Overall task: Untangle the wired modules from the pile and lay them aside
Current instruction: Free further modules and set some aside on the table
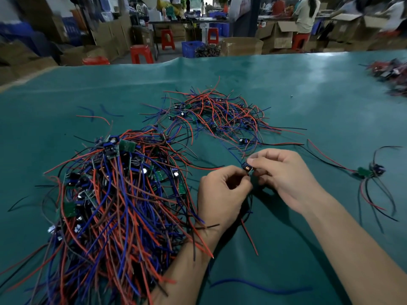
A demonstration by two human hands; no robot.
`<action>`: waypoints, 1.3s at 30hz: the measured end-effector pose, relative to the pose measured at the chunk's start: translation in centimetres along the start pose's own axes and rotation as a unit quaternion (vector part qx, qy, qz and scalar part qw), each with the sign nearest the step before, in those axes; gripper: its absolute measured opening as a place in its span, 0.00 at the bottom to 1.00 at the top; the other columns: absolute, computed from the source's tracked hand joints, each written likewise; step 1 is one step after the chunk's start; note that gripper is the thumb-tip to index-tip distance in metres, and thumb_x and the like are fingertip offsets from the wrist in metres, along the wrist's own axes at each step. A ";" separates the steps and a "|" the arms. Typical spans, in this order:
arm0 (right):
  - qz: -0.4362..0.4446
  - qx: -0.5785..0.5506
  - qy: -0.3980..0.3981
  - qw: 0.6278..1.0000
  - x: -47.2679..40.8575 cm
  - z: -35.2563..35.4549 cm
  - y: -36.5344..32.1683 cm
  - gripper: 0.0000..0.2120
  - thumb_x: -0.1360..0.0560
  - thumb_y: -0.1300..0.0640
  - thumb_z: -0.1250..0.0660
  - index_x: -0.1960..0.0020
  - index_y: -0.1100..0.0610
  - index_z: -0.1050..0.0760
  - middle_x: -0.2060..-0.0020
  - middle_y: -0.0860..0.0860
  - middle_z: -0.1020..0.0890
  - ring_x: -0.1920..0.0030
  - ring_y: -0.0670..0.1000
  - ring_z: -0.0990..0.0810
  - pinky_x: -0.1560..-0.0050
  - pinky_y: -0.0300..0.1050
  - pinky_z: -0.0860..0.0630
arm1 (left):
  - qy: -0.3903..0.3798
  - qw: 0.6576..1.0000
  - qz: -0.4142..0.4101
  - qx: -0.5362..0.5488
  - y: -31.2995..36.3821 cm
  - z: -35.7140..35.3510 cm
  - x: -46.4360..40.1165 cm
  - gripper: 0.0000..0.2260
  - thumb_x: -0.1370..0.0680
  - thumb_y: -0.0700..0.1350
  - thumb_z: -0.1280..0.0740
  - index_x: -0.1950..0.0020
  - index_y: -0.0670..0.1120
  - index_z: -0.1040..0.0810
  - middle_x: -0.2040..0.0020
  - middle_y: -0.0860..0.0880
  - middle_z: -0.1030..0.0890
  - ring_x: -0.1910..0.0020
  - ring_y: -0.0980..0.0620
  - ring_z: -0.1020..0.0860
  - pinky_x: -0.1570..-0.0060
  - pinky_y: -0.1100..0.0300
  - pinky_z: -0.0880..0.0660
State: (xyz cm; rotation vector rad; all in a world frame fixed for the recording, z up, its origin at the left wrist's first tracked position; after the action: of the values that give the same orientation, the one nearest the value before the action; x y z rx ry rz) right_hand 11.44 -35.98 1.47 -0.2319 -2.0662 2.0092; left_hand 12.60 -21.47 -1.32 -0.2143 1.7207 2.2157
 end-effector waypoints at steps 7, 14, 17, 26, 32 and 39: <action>-0.048 -0.095 -0.066 0.992 0.0 0.4 -0.2 0.11 0.23 0.71 0.33 0.44 0.62 0.20 0.56 0.59 0.14 0.64 0.49 0.18 0.66 0.38 0.22 | -0.004 1.000 -0.006 0.008 -0.1 -0.1 -0.1 0.06 0.29 0.47 0.32 0.58 0.46 0.16 0.67 0.54 0.19 0.67 0.55 0.22 0.60 0.55 0.22; -0.030 -0.152 -0.073 0.985 -0.1 0.4 0.3 0.15 0.25 0.78 0.38 0.44 0.66 0.20 0.55 0.58 0.15 0.55 0.50 0.15 0.57 0.40 0.18 | -0.010 0.998 0.018 0.054 -0.2 0.0 -0.2 0.04 0.21 0.40 0.30 0.53 0.43 0.16 0.63 0.49 0.15 0.64 0.55 0.17 0.57 0.52 0.18; -0.035 -0.152 -0.072 0.985 -0.1 0.5 0.1 0.14 0.26 0.76 0.37 0.47 0.67 0.17 0.56 0.59 0.15 0.57 0.50 0.16 0.60 0.39 0.19 | -0.013 0.998 0.023 0.051 -0.2 0.0 -0.2 0.03 0.22 0.38 0.29 0.54 0.43 0.16 0.65 0.49 0.15 0.67 0.56 0.18 0.60 0.57 0.20; -0.047 -0.108 -0.090 0.989 0.2 0.5 0.0 0.08 0.27 0.72 0.31 0.52 0.65 0.15 0.52 0.62 0.16 0.57 0.53 0.20 0.62 0.41 0.19 | -0.024 1.000 -0.014 0.007 -0.3 0.1 -0.2 0.05 0.23 0.40 0.31 0.50 0.44 0.15 0.56 0.51 0.14 0.55 0.50 0.16 0.50 0.49 0.21; -0.033 -0.052 -0.130 0.990 0.1 1.3 -0.1 0.06 0.36 0.64 0.26 0.60 0.60 0.14 0.60 0.56 0.15 0.64 0.48 0.18 0.64 0.38 0.20 | -0.020 1.000 -0.005 0.001 -0.2 0.0 -0.1 0.11 0.26 0.47 0.35 0.51 0.47 0.15 0.59 0.53 0.14 0.59 0.54 0.17 0.52 0.52 0.21; 0.033 0.005 -0.101 0.994 0.0 1.9 0.1 0.02 0.25 0.64 0.29 0.56 0.62 0.21 0.65 0.54 0.20 0.66 0.49 0.23 0.66 0.40 0.22 | -0.016 0.999 -0.018 -0.022 -0.3 0.1 -0.2 0.12 0.25 0.51 0.34 0.56 0.45 0.15 0.64 0.52 0.16 0.64 0.54 0.19 0.59 0.50 0.22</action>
State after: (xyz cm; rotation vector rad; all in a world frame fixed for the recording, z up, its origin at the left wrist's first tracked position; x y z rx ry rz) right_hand 10.87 -37.79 1.31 -0.1000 -2.1926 2.1631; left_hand 12.86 -21.34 -1.50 -0.2171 1.6394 2.2212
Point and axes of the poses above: each hand's wrist, its own x-axis away from the middle knuckle, its own z-axis out of the back of the hand, y = z × x, the point moved 2 cm from there along -x, towards the middle knuckle
